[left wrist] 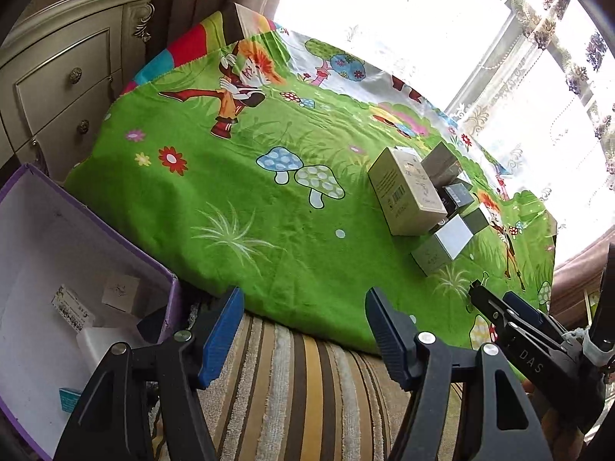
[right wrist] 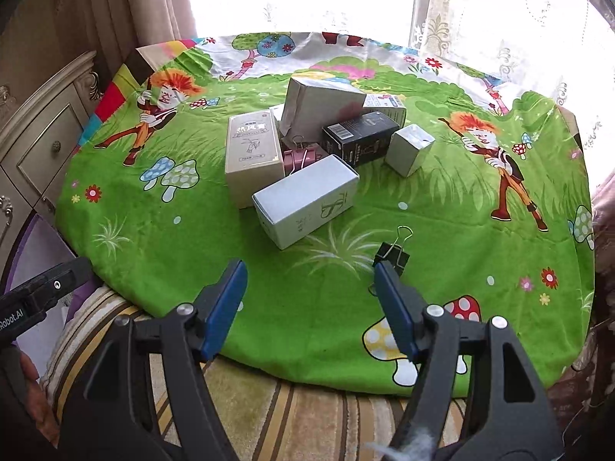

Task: Organize rigid objects
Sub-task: 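Move both open tools back over the boxes on the bed, then grasp the white logo box with the left tool while the right tool grasps the black binder clip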

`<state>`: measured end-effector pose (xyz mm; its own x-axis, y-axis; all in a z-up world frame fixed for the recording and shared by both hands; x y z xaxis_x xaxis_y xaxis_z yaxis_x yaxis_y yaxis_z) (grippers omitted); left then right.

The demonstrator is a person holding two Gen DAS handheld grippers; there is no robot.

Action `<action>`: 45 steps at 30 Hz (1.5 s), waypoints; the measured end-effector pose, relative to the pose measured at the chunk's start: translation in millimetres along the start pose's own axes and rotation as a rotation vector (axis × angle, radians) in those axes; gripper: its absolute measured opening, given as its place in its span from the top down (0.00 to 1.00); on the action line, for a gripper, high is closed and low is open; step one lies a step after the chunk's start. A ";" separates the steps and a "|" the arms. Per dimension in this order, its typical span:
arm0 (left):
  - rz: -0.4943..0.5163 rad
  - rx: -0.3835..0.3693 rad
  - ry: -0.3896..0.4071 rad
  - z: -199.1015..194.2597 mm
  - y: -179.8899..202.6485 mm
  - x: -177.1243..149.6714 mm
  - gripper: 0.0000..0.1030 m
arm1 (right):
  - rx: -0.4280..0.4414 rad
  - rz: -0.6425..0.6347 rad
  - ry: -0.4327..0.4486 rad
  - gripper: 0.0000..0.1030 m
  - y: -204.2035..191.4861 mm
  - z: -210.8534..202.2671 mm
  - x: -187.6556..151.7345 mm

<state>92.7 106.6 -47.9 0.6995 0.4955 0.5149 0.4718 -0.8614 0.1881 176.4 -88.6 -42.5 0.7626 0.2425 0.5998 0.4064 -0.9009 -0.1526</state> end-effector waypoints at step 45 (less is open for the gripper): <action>0.488 -0.249 -0.057 63.8 157.9 14.3 0.35 | -0.054 0.290 -0.032 0.68 84.4 39.9 -3.4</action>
Point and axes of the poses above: each gripper's, at about its wrist camera, not at the fingertips, and z roughly the way its jaws point, y to its right, x to its top, the point moved 7 cm from there along z, roughly the way its jaws point, and after that the axes turned 9 degrees about x, right-handed, at the moved point
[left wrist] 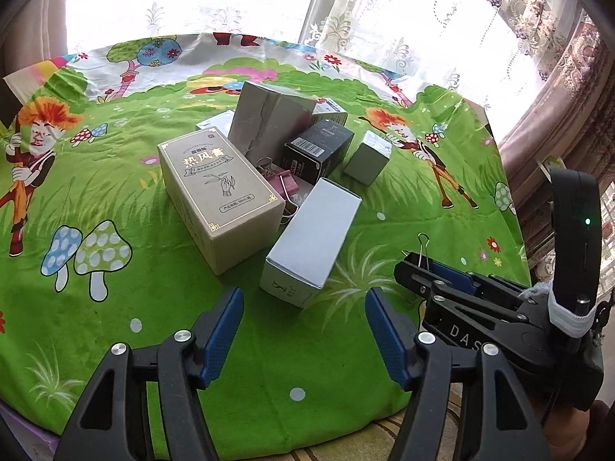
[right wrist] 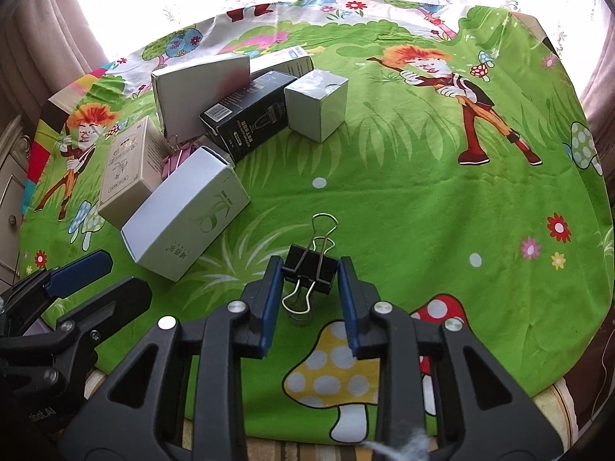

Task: Organize rigid objects
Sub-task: 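Grasp the white logo box with the left tool while the right tool grasps the black binder clip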

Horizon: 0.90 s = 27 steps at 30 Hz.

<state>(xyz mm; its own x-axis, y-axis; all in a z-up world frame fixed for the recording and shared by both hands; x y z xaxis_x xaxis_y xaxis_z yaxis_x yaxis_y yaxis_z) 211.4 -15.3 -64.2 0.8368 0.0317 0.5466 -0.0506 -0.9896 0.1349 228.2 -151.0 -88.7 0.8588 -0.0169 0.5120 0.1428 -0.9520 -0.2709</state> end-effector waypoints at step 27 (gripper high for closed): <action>0.138 0.067 -0.013 31.8 32.2 13.4 0.63 | 0.012 0.063 0.057 0.68 14.8 -9.0 4.7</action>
Point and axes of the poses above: each gripper's, at about its wrist camera, not at the fingertips, and z roughly the way its jaws point, y to its right, x to its top, the point moved 7 cm from there along z, roughly the way its jaws point, and after that the axes turned 9 degrees about x, right-handed, at the moved point
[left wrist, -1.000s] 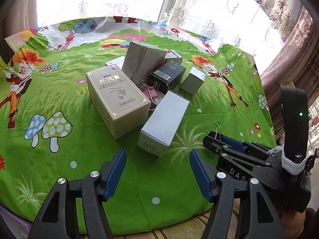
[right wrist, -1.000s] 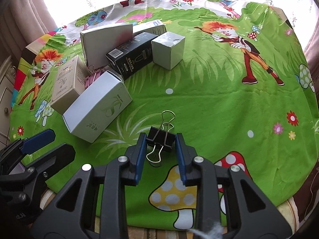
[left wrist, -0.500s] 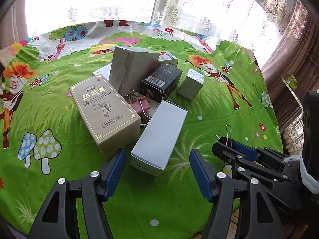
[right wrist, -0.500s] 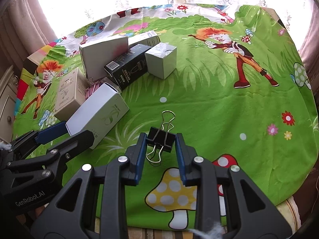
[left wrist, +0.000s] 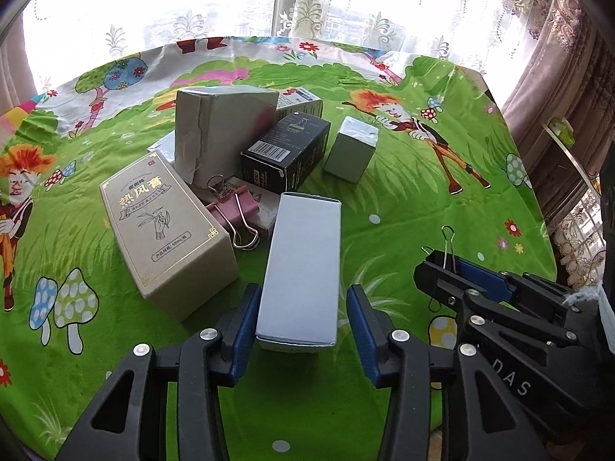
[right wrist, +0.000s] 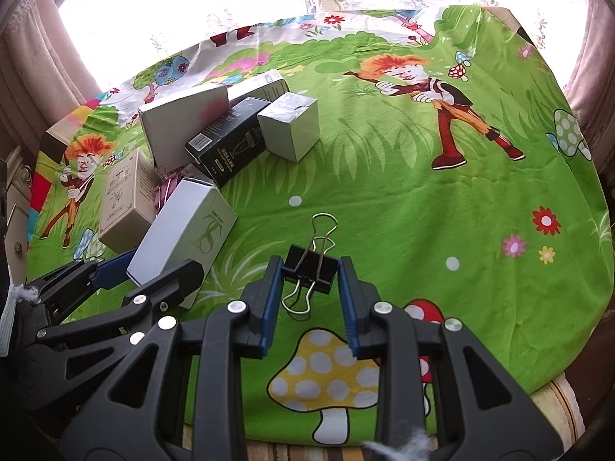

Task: Organize rigid objects
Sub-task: 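Grasp the white logo box with the left tool while the right tool grasps the black binder clip, then carry both items into the purple box and open both tools to drop them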

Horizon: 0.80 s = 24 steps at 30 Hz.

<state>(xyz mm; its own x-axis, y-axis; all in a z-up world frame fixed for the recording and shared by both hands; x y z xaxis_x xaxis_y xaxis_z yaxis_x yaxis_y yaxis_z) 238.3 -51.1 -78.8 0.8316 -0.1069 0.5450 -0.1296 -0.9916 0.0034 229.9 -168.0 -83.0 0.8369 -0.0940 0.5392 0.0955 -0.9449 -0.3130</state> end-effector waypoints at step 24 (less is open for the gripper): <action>-0.208 -0.026 0.080 -68.0 -34.2 -39.0 0.64 | 0.023 -0.079 0.027 0.68 -26.2 -20.6 -6.6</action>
Point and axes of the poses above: each gripper's, at about its wrist camera, not at the fingertips, and z roughly the way its jaws point, y to its right, x to its top, the point moved 7 cm from there along z, roughly the way its jaws point, and after that the axes turned 9 degrees about x, right-handed, at the moved point
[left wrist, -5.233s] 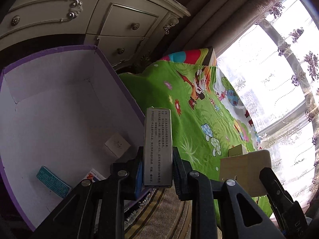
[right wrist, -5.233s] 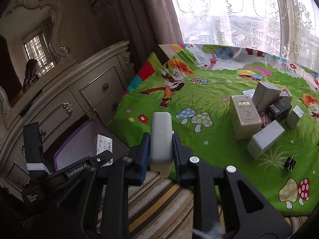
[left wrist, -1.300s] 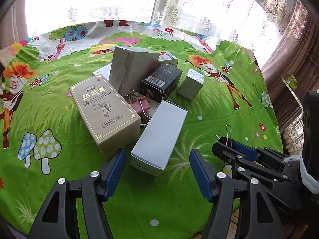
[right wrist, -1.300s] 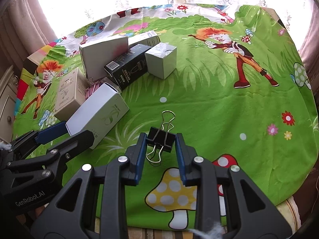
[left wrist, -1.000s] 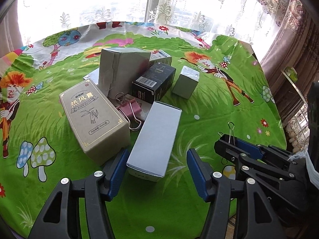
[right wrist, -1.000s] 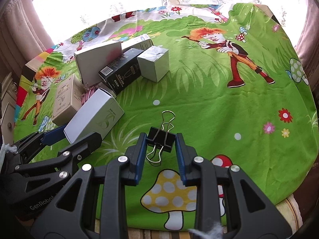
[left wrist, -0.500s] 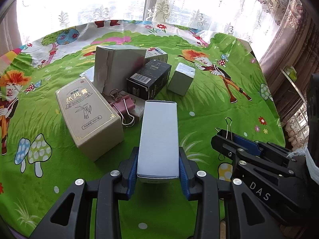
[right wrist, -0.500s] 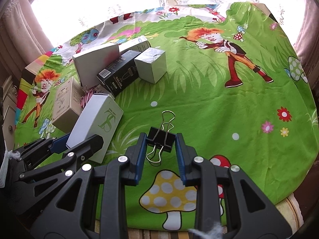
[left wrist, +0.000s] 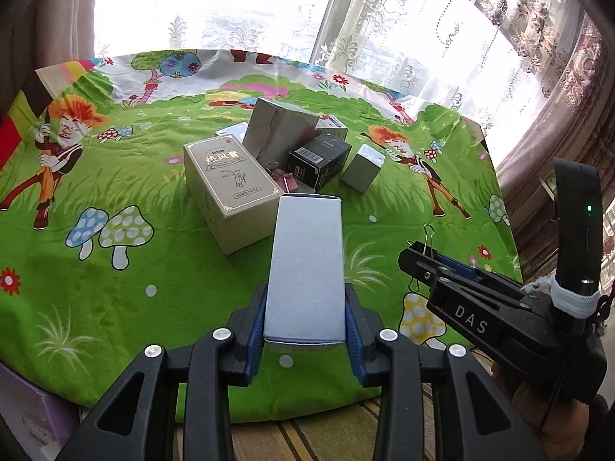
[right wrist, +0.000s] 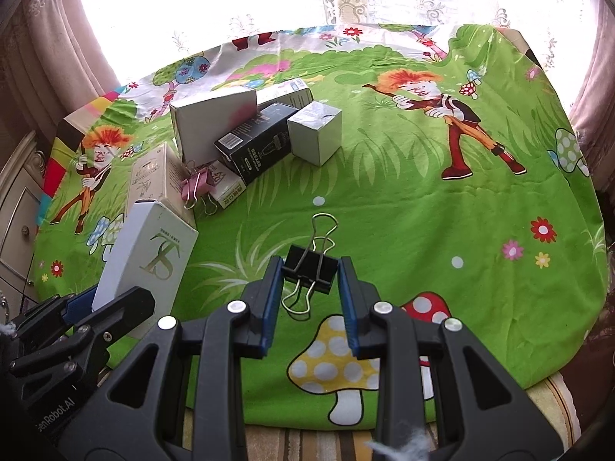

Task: Organize rigid objects
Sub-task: 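Carry both items into the purple box and open both tools to drop them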

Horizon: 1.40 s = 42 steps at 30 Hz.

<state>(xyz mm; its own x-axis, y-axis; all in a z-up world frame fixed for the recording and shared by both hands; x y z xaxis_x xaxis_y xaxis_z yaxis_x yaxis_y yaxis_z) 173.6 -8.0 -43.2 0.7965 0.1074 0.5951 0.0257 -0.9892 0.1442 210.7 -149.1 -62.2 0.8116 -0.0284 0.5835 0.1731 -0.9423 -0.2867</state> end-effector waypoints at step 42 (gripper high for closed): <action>-0.693 0.293 0.098 -135.2 -278.4 -144.5 0.64 | 0.408 -0.564 -0.207 0.68 -283.5 -32.8 -107.8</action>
<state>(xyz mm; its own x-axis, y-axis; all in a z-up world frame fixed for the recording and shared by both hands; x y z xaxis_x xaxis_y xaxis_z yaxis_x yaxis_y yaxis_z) -30.4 265.3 -62.4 0.4826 0.7087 0.5147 0.6709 -0.6769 0.3029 55.8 110.1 -18.9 0.6192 0.5271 0.5819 0.7582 -0.5940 -0.2688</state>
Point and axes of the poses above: each gripper's, at about its wrist camera, not at the fingertips, and z roughly the way its jaws point, y to its right, x to its top, the point moved 7 cm from there along z, roughly the way its jaws point, and after that the axes turned 9 degrees about x, right-handed, at the moved point
